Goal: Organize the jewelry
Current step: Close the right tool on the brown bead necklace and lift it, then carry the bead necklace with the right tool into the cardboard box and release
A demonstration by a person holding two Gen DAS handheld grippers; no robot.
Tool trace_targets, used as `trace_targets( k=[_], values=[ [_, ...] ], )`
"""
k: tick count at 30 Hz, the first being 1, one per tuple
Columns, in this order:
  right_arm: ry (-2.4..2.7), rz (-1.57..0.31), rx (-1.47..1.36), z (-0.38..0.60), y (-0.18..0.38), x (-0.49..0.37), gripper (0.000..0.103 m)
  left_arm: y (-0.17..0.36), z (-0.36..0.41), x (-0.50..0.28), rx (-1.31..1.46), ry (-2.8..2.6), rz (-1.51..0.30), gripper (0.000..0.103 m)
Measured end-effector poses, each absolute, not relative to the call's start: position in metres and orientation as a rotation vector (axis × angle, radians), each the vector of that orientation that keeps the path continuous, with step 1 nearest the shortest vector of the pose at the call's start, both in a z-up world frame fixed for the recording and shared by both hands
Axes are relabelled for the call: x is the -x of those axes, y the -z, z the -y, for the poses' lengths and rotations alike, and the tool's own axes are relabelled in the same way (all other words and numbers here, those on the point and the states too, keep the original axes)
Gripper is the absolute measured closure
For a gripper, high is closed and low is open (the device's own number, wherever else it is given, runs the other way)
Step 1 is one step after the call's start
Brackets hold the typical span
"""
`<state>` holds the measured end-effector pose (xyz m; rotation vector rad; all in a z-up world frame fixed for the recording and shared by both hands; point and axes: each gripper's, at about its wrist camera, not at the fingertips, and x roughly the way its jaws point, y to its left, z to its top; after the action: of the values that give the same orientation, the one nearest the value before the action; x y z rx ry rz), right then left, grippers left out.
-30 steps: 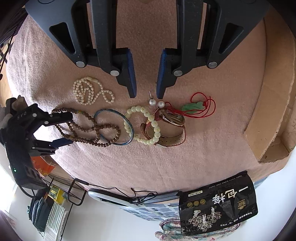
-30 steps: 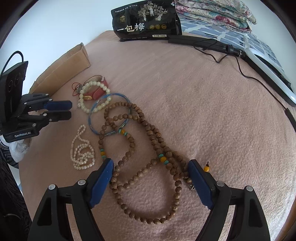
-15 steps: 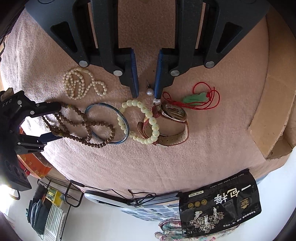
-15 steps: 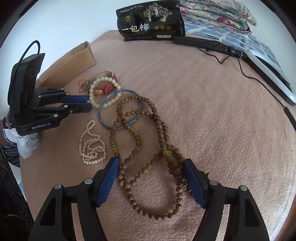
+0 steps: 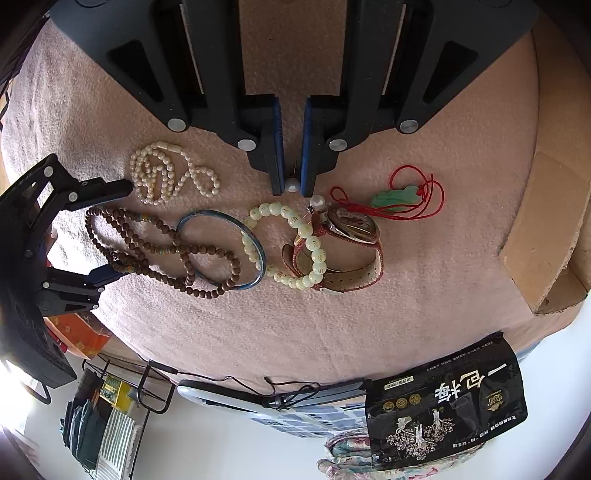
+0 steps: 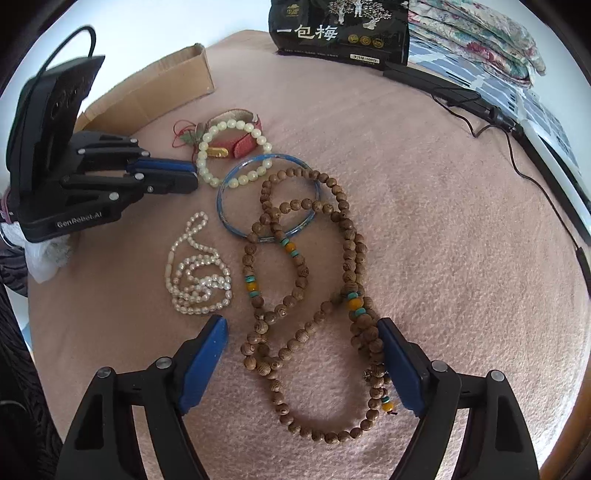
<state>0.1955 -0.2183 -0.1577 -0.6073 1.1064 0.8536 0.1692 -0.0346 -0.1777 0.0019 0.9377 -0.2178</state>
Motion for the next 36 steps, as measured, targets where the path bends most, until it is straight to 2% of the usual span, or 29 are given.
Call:
trace_targets(
  k=[2,5,7,13,23,35,36],
  values=[
    [-0.847,-1.103,0.61,0.219,0.157,-0.195,0.023,0.178,0.035,-0.169,0.0,0.218,-0.937,0.097],
    [-0.817,-1.106,0.579,0.226,0.154,-0.199,0.042,0.178,0.035,-0.169,0.005,0.222,-0.935,0.097],
    [-0.797,-1.109,0.56,0.23,0.153,-0.203,0.06,0.178,0.034,-0.169,0.01,0.225,-0.936,0.097],
    [-0.73,-1.101,0.54,0.229,0.152,-0.205,0.083,0.177,0.033,-0.168,0.019,0.229,-0.937,0.097],
    [-0.611,-1.056,0.507,0.234,0.136,-0.187,0.085,0.152,0.04,-0.147,0.006,0.26,-0.896,0.097],
    [-0.538,-0.946,0.415,0.251,0.076,-0.158,0.086,0.097,0.035,-0.112,0.015,0.258,-0.81,0.097],
    [-0.536,-0.938,0.406,0.253,0.07,-0.154,0.092,0.093,0.034,-0.109,0.02,0.256,-0.804,0.097]
  ],
)
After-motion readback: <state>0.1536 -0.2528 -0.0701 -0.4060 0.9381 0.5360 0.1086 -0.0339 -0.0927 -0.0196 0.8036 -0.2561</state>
